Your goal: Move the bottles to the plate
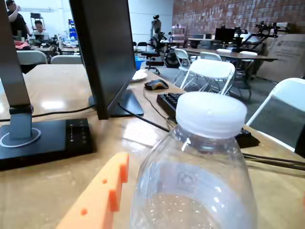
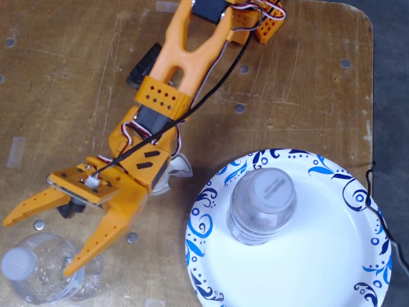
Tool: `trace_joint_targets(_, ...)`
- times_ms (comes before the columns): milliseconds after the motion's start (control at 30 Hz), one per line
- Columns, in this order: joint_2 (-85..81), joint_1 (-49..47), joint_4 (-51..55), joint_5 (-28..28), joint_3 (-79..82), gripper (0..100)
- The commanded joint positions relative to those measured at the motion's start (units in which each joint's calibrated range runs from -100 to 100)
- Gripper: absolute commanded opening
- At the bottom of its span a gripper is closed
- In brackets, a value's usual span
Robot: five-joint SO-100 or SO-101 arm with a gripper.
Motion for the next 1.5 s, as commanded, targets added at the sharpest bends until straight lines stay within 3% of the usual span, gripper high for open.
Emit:
trace_joint_targets(0, -0.15, 0.60, 1.82, -0.25, -6.43, 38)
trace_joint_targets(233, 0.28, 0.49, 8.00, -0.25, -12.20, 38)
trace_joint_targets(867, 0.95, 1.79, 9.74, -0.30, -14.27, 37)
trace_joint_targets(1100, 3.23, 0.81, 17.31, -0.30, -22.56, 37)
trace_joint_targets(1467, 12.59, 0.71, 17.75, -0.20, -35.62, 37)
